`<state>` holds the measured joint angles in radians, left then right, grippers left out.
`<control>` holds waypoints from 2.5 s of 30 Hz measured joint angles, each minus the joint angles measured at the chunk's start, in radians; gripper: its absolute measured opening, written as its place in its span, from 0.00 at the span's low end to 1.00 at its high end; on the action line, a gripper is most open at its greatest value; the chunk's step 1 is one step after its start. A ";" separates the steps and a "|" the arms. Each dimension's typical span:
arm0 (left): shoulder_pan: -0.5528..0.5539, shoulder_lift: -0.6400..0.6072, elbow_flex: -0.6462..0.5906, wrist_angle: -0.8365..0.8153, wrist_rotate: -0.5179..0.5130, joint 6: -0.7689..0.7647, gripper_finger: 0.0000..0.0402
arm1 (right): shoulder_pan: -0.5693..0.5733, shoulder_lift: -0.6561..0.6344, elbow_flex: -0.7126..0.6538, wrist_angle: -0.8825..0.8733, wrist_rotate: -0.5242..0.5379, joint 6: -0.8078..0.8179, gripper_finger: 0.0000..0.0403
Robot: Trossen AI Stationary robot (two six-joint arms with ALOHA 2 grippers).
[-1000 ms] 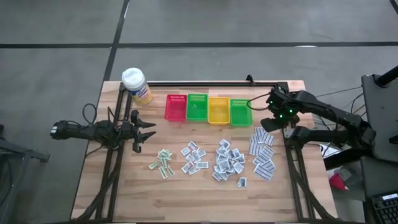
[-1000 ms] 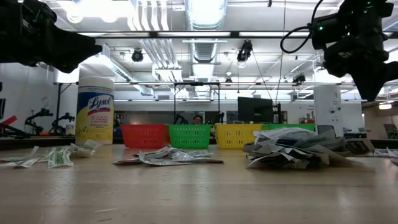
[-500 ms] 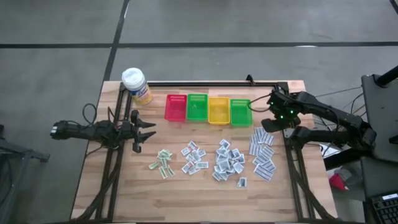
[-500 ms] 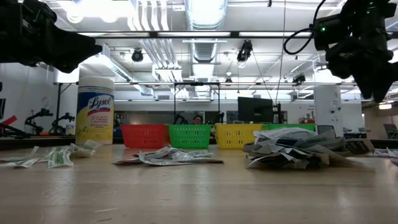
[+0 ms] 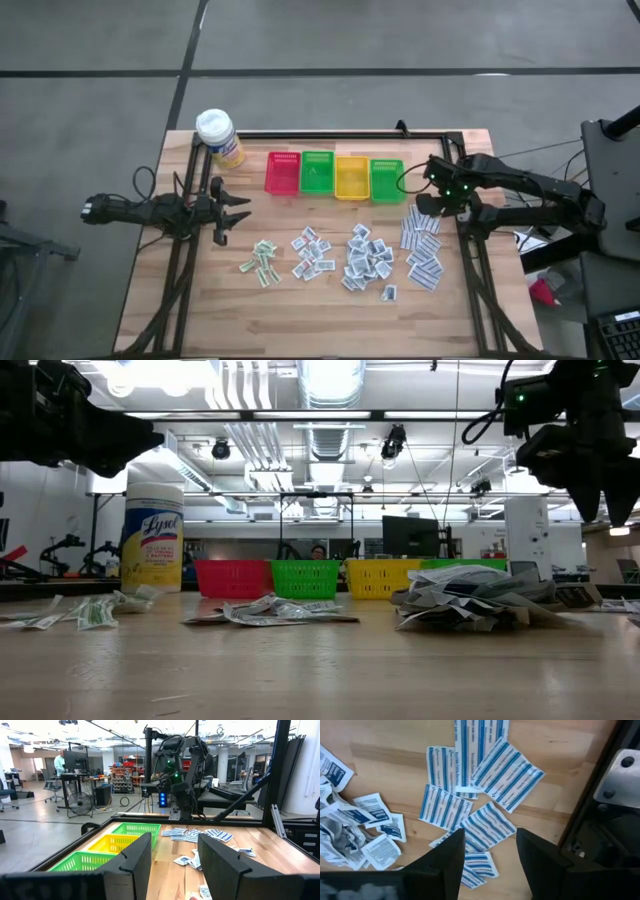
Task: Pick & Place First Aid Supplies
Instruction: Put the blue bandage into the right green bin
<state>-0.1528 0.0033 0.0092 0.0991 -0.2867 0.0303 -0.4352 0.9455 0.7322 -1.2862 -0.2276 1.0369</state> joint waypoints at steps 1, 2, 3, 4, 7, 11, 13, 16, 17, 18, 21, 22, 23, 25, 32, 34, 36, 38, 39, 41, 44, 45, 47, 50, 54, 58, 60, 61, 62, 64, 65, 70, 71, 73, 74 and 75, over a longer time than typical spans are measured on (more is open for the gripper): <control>0.000 0.000 0.000 -0.004 0.000 0.000 0.39 | 0.015 0.001 0.000 0.002 0.004 0.017 0.42; 0.000 0.000 0.000 -0.006 0.000 0.000 0.39 | 0.033 0.004 -0.001 0.007 0.009 0.037 0.42; 0.000 0.000 0.000 -0.006 0.000 0.000 0.39 | 0.052 0.008 -0.003 0.014 0.011 0.061 0.42; 0.000 0.000 0.000 -0.007 0.000 0.000 0.39 | 0.072 0.014 -0.005 0.020 0.013 0.085 0.41; 0.000 0.000 0.000 -0.013 0.000 0.000 0.39 | 0.132 0.038 -0.009 0.035 0.032 0.184 0.41; 0.000 0.000 0.000 -0.012 0.000 0.000 0.39 | 0.203 0.078 -0.019 0.042 0.072 0.377 0.40; 0.000 0.000 0.000 -0.012 0.000 0.000 0.39 | 0.232 0.102 -0.019 0.049 0.106 0.432 0.41; 0.000 0.000 0.000 -0.012 0.000 0.003 0.39 | 0.253 0.133 -0.020 0.068 0.139 0.514 0.42; 0.000 0.000 0.000 -0.012 -0.001 0.003 0.39 | 0.256 0.142 -0.020 0.071 0.143 0.533 0.42; 0.000 0.000 0.000 -0.012 -0.002 0.003 0.39 | 0.260 0.154 -0.020 0.073 0.145 0.546 0.43; 0.000 0.000 0.000 -0.012 -0.002 0.003 0.39 | 0.271 0.196 -0.020 0.076 0.152 0.566 0.44; 0.000 0.000 0.000 -0.011 -0.003 0.003 0.39 | 0.275 0.212 -0.020 0.078 0.153 0.568 0.44; 0.000 0.000 0.000 -0.012 -0.003 0.003 0.39 | 0.276 0.228 -0.020 0.078 0.153 0.571 0.44; 0.000 0.000 0.000 -0.012 -0.003 0.003 0.39 | 0.276 0.263 -0.020 0.082 0.160 0.589 0.44; 0.000 0.000 0.000 -0.011 -0.003 0.004 0.39 | 0.276 0.364 -0.038 0.126 0.205 0.612 0.42; 0.000 0.000 0.000 -0.011 -0.003 0.004 0.39 | 0.276 0.381 -0.053 0.137 0.206 0.614 0.42; 0.000 0.000 0.000 -0.011 -0.003 0.004 0.39 | 0.276 0.391 -0.072 0.162 0.205 0.614 0.41; 0.000 0.000 0.000 -0.011 -0.003 0.004 0.39 | 0.276 0.397 -0.095 0.200 0.206 0.614 0.41; 0.000 0.000 0.000 -0.011 -0.003 0.004 0.39 | 0.276 0.398 -0.106 0.218 0.206 0.614 0.40; 0.000 0.000 0.000 -0.010 -0.003 0.004 0.39 | 0.276 0.398 -0.124 0.254 0.205 0.607 0.40; 0.000 0.000 0.000 -0.010 -0.003 0.004 0.39 | 0.276 0.390 -0.139 0.286 0.205 0.579 0.39; 0.000 0.000 0.000 -0.011 -0.003 0.004 0.39 | 0.276 0.387 -0.141 0.292 0.205 0.560 0.39; 0.000 0.000 0.000 -0.010 -0.003 0.004 0.39 | 0.276 0.381 -0.141 0.299 0.205 0.515 0.38; 0.000 0.000 0.000 -0.010 -0.003 0.004 0.39 | 0.276 0.377 -0.142 0.298 0.205 0.455 0.37; 0.000 0.000 0.000 -0.010 -0.003 0.004 0.39 | 0.276 0.377 -0.134 0.301 0.196 0.339 0.37; 0.000 0.000 0.000 -0.010 -0.004 0.004 0.39 | 0.276 0.367 -0.128 0.299 0.165 0.243 0.38; 0.000 0.000 0.000 -0.011 -0.004 0.004 0.39 | 0.276 0.356 -0.126 0.300 0.138 0.177 0.39; 0.000 0.000 0.000 -0.010 -0.004 0.004 0.39 | 0.276 0.352 -0.126 0.299 0.120 0.144 0.39; 0.000 0.000 0.000 -0.010 -0.004 0.004 0.39 | 0.276 0.349 -0.126 0.296 0.103 0.115 0.39; 0.000 0.000 0.000 -0.010 -0.004 0.004 0.39 | 0.276 0.346 -0.127 0.281 0.078 0.080 0.39; 0.000 0.000 0.000 -0.010 -0.004 0.004 0.39 | 0.276 0.346 -0.127 0.270 0.069 0.073 0.38; 0.000 0.000 0.000 -0.010 -0.004 0.004 0.39 | 0.276 0.346 -0.128 0.222 0.069 0.050 0.36; 0.000 0.000 0.000 -0.010 -0.004 0.004 0.39 | 0.276 0.346 -0.128 0.222 0.069 0.047 0.36; 0.000 0.000 0.000 -0.010 -0.004 0.004 0.39 | 0.276 0.347 -0.128 0.223 0.069 0.044 0.35; 0.000 0.000 0.000 -0.010 -0.004 0.004 0.39 | 0.276 0.347 -0.128 0.222 0.069 0.042 0.35; 0.000 0.000 0.000 -0.010 -0.004 0.004 0.39 | 0.276 0.347 -0.128 0.222 0.069 0.040 0.35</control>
<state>-0.1528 0.0035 0.0090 0.0887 -0.2909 0.0341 -0.1593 1.2922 0.6041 -1.0637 -0.1581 1.0771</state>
